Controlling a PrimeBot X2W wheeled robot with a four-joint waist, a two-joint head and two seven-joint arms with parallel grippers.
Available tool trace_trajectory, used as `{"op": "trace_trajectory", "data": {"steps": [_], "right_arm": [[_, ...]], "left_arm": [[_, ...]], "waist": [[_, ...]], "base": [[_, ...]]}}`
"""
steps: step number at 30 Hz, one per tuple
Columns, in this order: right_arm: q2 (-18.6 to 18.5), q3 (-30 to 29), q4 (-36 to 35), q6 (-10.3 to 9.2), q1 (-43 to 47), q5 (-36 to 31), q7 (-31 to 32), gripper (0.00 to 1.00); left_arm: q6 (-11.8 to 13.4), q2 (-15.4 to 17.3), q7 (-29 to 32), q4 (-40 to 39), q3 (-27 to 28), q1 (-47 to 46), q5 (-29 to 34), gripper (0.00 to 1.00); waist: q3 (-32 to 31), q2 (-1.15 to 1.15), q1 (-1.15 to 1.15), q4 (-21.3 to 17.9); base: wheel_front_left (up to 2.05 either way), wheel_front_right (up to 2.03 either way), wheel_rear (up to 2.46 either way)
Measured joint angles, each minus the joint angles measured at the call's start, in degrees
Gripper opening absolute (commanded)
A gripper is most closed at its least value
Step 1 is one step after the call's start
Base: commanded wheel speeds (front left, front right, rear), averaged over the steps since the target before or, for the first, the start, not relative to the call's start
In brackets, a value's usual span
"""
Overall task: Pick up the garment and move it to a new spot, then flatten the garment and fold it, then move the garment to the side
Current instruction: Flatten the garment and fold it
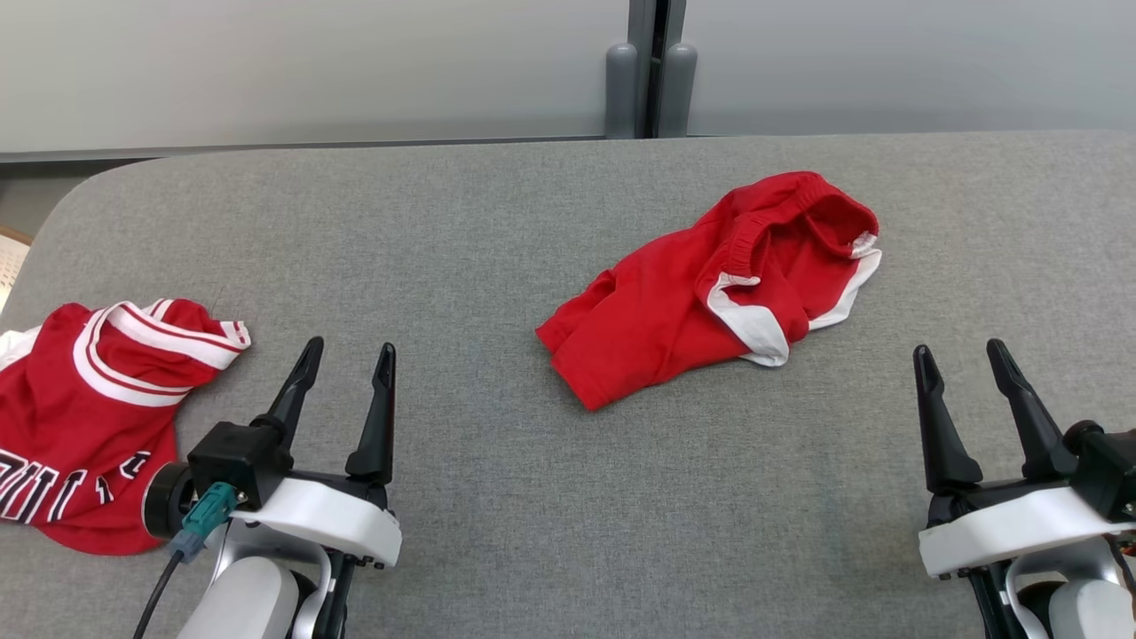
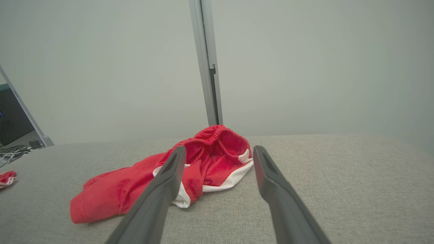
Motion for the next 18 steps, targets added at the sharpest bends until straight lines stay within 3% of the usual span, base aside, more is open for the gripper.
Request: {"op": "trace_trajectory", "data": {"steps": [14, 18], "right_arm": [[0.7, -0.4, -1.4, 0.00, 0.9, -0.2, 1.0, 1.00], [0.8, -0.6, -1.8, 0.00, 0.8, -0.3, 1.0, 1.00]], "left_arm": [[0.5, 0.7, 1.2, -1.4, -0.9, 0.7, -0.1, 1.00], [-1.4, 0.4, 2.9, -1.3, -3.6, 0.1, 0.1, 1.00]], "waist": [[-0.3, 0.00, 0.00, 0.0], [0.3, 0.00, 0.00, 0.1]], "base": [[0.00, 0.00, 0.00], [0.00, 0.00, 0.00]]}}
